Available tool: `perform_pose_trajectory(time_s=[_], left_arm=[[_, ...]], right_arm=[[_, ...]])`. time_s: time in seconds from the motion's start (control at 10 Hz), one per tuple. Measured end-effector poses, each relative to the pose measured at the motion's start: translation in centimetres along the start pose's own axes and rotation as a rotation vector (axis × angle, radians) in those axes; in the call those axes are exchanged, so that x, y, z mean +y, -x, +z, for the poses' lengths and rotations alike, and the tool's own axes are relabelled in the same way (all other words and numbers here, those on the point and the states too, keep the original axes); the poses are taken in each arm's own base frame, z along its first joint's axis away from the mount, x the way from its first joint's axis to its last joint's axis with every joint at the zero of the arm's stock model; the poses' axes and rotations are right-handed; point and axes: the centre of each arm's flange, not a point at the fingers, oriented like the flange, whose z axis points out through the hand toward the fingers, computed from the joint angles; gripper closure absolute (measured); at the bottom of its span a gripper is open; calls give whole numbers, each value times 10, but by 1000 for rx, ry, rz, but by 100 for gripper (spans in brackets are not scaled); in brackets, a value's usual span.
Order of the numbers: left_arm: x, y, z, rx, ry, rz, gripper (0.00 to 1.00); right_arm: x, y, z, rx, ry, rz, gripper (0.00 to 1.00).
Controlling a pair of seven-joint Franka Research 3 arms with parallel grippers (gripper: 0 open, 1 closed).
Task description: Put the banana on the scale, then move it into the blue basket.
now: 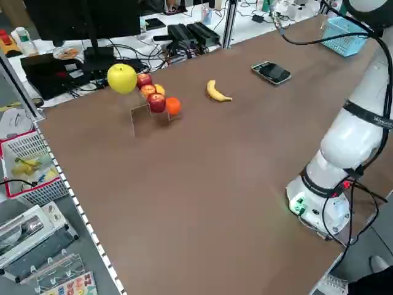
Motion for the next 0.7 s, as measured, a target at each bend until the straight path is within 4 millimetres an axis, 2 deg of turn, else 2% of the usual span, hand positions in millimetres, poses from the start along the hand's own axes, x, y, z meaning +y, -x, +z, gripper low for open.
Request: perform_pose_trajectory(time_s=[0.5,0.6,0.7], left_arm=[[12,-9,-3,65,1,19,0],[11,-17,7,67,2,17,0],[8,-29,25,51,4,10,0]], right_arm=[[4,0,0,0,-2,9,0],[4,0,0,0,-2,10,0],[4,0,0,0,-3,10,0]])
